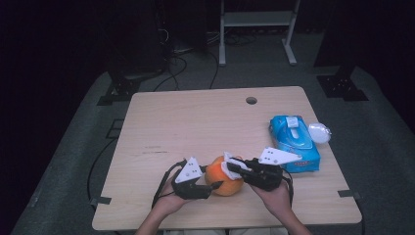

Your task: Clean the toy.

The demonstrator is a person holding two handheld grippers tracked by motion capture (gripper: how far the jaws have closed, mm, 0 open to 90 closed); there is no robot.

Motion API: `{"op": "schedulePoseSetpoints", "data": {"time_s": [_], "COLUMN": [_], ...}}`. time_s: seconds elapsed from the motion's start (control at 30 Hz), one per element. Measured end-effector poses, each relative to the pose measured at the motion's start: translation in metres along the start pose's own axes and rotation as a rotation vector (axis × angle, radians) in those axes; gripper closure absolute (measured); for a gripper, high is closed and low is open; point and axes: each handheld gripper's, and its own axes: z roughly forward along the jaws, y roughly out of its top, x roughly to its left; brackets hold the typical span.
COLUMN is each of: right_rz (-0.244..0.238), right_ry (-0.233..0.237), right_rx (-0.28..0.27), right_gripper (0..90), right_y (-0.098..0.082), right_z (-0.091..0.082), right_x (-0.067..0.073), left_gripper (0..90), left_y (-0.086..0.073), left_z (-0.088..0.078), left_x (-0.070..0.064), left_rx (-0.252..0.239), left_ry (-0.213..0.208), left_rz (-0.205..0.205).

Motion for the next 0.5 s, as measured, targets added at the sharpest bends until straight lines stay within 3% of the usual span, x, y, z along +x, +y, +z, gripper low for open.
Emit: {"op": "schedulePoseSetpoints", "data": {"time_s": [0.17,0.23,0.3,0.37,0.5], "right_rz": [0.035,0.079,0.064,0.081,0.088], "right_ry": [-0.076,-0.069,-0.090,-0.084,-0.071], "right_rx": [0.013,0.015,0.027,0.024,0.020], "right_gripper": [76.5,76.4,76.4,76.4,76.5], "right_y": [-0.006,-0.012,-0.013,-0.014,-0.013], "right_z": [-0.006,-0.007,-0.007,-0.008,-0.007], "right_x": [-0.020,-0.028,-0.030,-0.033,-0.031], "left_gripper": [41.1,35.1,28.0,18.8,16.4], "left_y": [-0.003,-0.002,-0.001,-0.001,-0.005], "left_z": [-0.003,-0.002,-0.003,-0.003,0.005], "left_x": [0.003,0.003,0.005,0.009,0.009], "left_rx": [-0.006,-0.009,-0.027,-0.034,-0.023], "left_ry": [-0.045,-0.056,-0.065,-0.043,-0.052], "left_rz": [-0.022,-0.017,-0.037,-0.063,-0.074]}}
